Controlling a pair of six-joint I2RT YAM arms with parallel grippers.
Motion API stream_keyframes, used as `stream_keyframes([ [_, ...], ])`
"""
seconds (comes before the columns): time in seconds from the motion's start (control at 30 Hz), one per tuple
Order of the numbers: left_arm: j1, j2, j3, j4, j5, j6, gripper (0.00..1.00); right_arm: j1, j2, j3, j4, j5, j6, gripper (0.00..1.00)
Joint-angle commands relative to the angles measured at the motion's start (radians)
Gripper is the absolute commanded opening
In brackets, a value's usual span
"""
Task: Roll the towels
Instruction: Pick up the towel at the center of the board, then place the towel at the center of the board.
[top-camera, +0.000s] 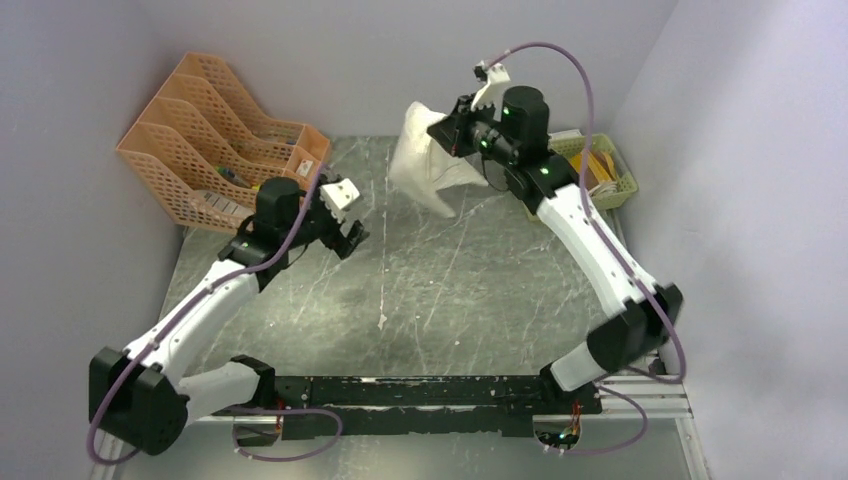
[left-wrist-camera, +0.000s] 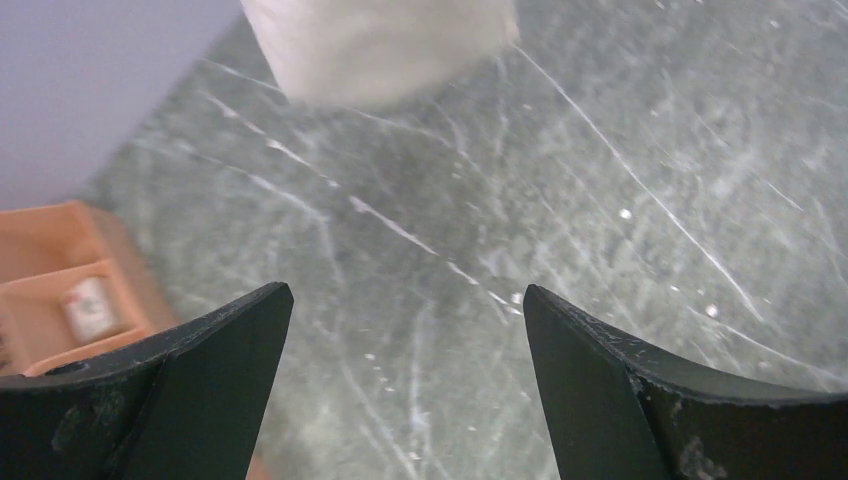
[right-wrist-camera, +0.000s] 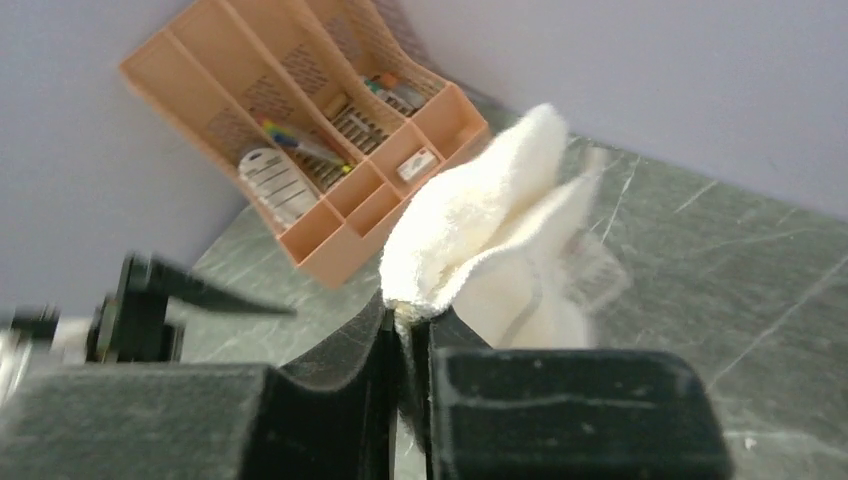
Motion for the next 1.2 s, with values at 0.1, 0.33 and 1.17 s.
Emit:
stream_keyframes([
  [0.1,0.057,-0.094,0.004,0.055,-0.048,-0.016,0.99,0.016,-0.217,-0.153,-0.119,0.144,-0.062,0.55],
  [0.33,0.064,-0.061,0.037,-0.025,0.098,-0.048,0.99,0.012,-0.180,-0.344,-0.148,0.193,-0.082,0.77],
  [1.17,0.028,-0.005,-0.080,-0.074,0.318,-0.142,0.99,0.029,-0.410,-1.144,0.120,-0.054,0.197,0.70],
])
